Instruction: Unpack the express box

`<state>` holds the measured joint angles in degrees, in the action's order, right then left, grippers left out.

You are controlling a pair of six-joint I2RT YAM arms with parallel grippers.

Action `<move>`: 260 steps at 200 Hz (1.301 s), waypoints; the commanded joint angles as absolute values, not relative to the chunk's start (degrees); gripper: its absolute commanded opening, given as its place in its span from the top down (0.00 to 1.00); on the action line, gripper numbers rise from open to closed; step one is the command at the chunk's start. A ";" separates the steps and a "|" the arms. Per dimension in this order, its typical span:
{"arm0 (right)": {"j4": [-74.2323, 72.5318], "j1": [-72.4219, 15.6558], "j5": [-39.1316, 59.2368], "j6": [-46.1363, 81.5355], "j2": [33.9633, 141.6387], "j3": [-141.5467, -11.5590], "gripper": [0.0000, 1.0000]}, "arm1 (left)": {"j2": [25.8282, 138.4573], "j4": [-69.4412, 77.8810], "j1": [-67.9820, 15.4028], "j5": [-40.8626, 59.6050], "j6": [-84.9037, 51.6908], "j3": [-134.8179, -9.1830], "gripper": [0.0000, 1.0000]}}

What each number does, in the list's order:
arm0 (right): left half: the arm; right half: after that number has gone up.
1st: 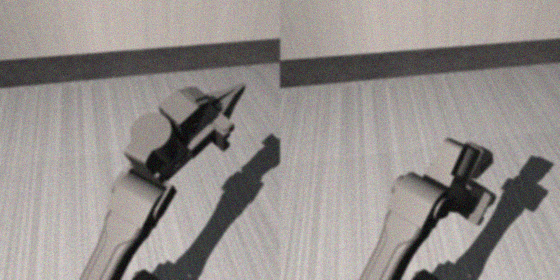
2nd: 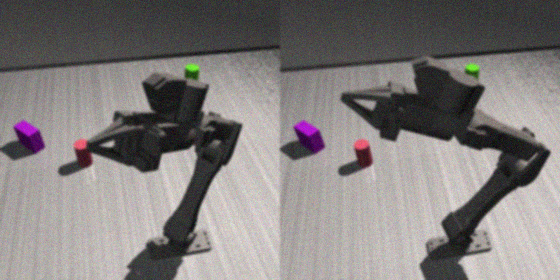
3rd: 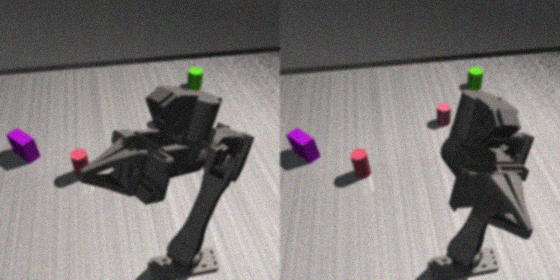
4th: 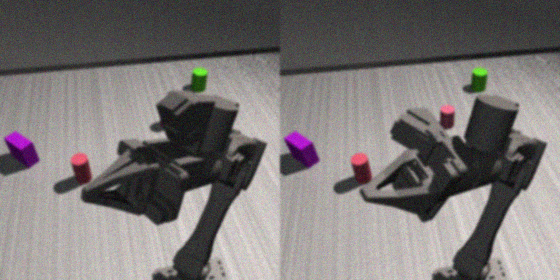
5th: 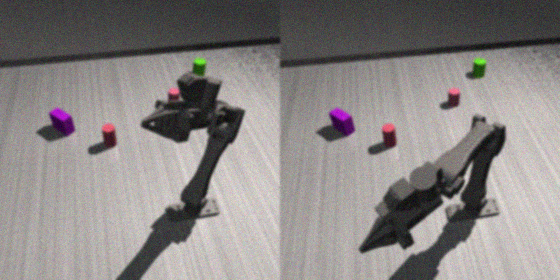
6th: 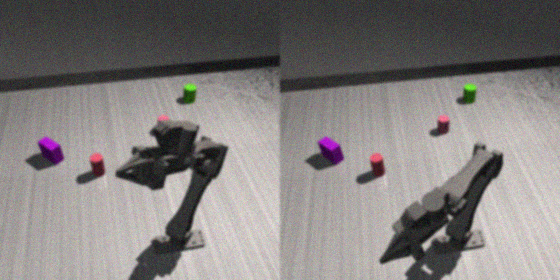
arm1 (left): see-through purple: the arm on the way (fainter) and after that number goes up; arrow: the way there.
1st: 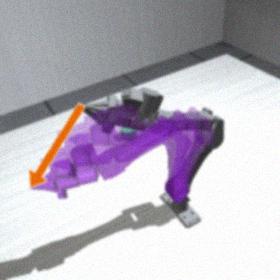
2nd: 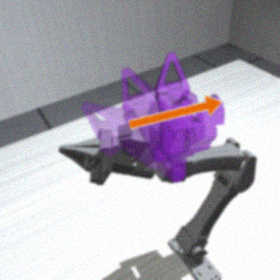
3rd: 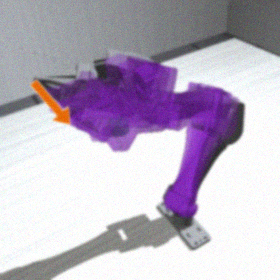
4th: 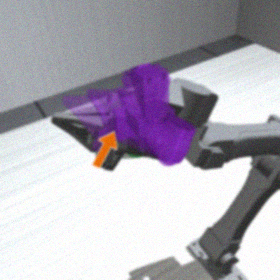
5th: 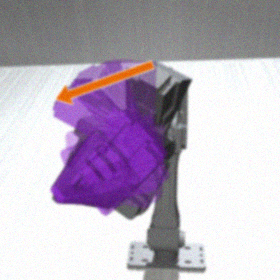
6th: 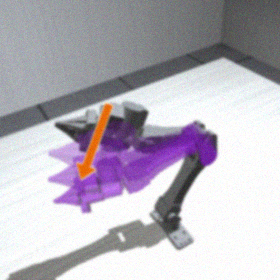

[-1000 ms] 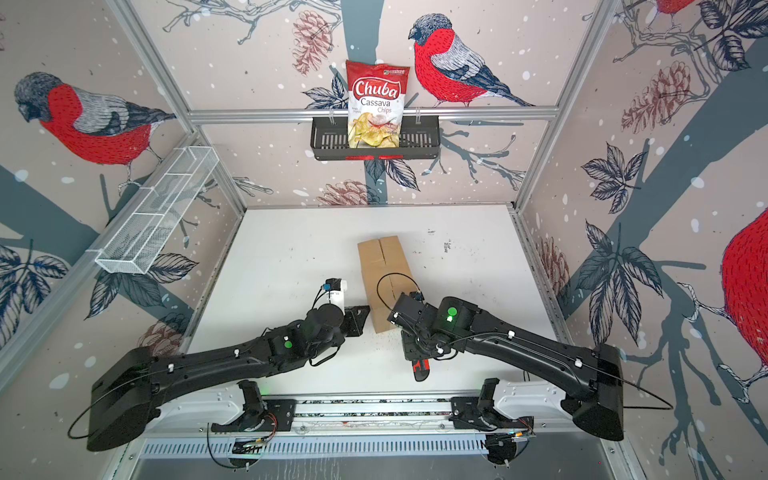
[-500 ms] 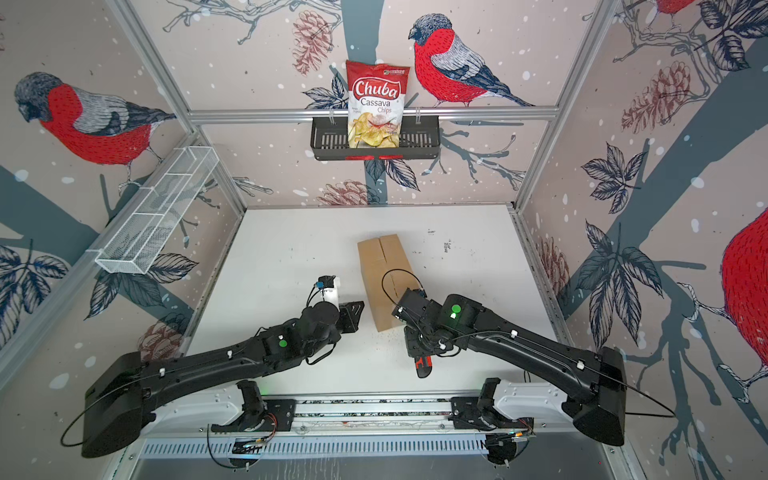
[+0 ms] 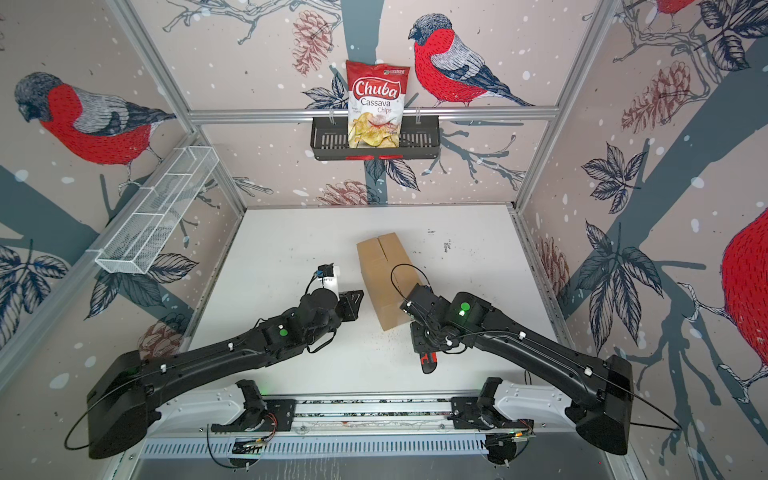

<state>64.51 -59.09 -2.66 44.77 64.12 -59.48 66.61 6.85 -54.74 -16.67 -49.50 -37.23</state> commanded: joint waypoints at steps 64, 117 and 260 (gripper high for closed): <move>62.15 -56.82 -1.99 40.71 64.39 -58.49 0.88 | 71.82 10.44 -54.32 -12.82 -47.38 -41.93 0.63; 61.44 -55.82 -1.41 39.24 64.75 -58.45 0.88 | 74.79 11.51 -54.32 -11.86 -46.66 -45.44 0.34; 61.52 -53.90 -0.59 37.10 65.66 -59.50 0.88 | 92.66 -1.43 -33.30 -3.94 -25.92 -73.15 0.52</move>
<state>61.89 -54.04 -0.71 37.69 65.54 -58.89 88.20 0.14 -35.88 -7.81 -32.14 -68.36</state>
